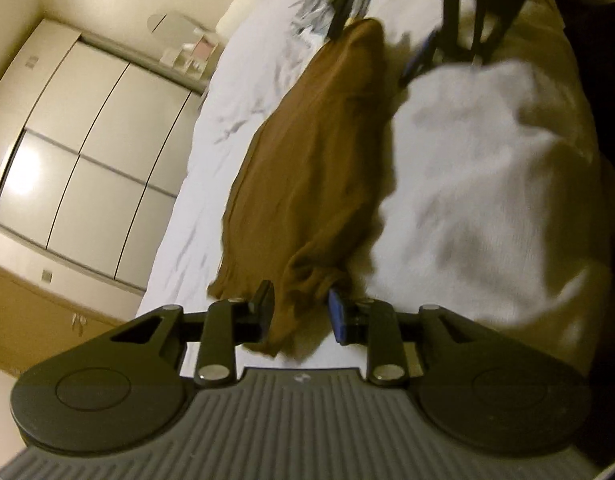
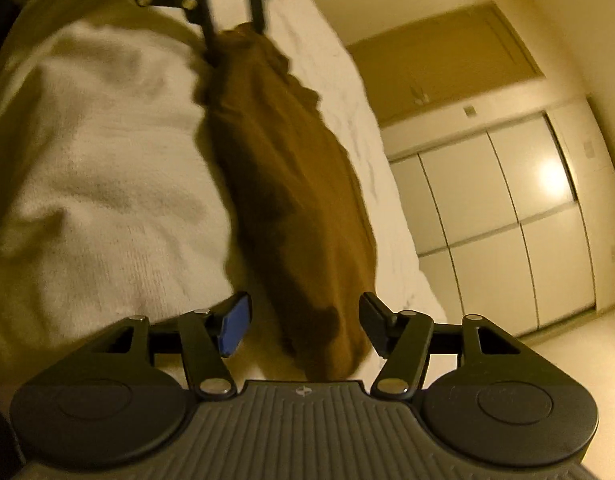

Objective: Fold clothes

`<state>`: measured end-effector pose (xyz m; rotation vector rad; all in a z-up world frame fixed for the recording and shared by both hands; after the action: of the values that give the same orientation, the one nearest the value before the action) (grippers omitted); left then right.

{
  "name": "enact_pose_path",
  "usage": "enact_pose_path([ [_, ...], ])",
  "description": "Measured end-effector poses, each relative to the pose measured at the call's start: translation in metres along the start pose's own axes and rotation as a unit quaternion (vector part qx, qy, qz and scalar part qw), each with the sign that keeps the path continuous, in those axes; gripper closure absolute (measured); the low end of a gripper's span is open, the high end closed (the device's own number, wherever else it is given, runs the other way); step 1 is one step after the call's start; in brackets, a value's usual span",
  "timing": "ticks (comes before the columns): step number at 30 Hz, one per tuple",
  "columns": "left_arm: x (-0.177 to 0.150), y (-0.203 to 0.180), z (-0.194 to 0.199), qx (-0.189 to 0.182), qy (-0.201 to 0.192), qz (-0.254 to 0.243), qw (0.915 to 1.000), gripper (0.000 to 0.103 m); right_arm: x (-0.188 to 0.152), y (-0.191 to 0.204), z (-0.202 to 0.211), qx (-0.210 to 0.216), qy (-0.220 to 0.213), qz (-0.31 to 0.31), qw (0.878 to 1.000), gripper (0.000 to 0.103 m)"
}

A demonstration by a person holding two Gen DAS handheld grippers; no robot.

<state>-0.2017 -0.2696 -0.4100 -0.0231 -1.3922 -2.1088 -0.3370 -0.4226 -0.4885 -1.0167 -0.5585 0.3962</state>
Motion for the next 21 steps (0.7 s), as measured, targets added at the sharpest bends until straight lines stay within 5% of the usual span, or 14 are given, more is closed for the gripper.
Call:
enact_pose_path([
  [3, 0.007, 0.001, -0.009, -0.003, 0.003, -0.016, 0.9999, 0.078, 0.004, -0.004, -0.014, 0.008, 0.0, 0.004, 1.0, 0.046],
  [6, -0.009, 0.009, -0.002, -0.001, 0.019, -0.009, 0.9998, 0.058, 0.003, -0.015, -0.02, 0.022, 0.0, -0.014, 1.0, 0.055],
  [12, -0.061, 0.013, 0.01, 0.015, 0.08, 0.028, 0.9963, 0.059, -0.015, -0.022, -0.022, 0.035, 0.0, -0.046, 0.998, 0.074],
  [15, -0.04, 0.013, 0.02, 0.008, 0.045, 0.055, 0.9974, 0.059, -0.017, -0.034, -0.019, 0.047, 0.001, -0.079, 0.996, 0.08],
  [19, 0.004, -0.001, 0.013, 0.0, -0.008, 0.051, 0.9987, 0.036, -0.013, -0.054, -0.016, 0.049, 0.0, -0.097, 0.994, 0.082],
  [21, 0.021, -0.009, 0.001, 0.007, -0.016, 0.038, 0.9991, 0.036, -0.014, -0.06, -0.012, 0.044, -0.001, -0.098, 0.994, 0.082],
])
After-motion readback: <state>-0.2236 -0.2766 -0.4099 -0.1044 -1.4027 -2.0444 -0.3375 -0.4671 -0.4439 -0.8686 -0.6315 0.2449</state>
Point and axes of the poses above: each gripper's, at about its wrist camera, not at the fingertips, and z roughly against the way its jaws point, y to its left, x to its top, the point moved 6 cm from there along -z, roughly the way its jaws point, and after that the axes turned 1 degree about x, right-handed, at the moved point
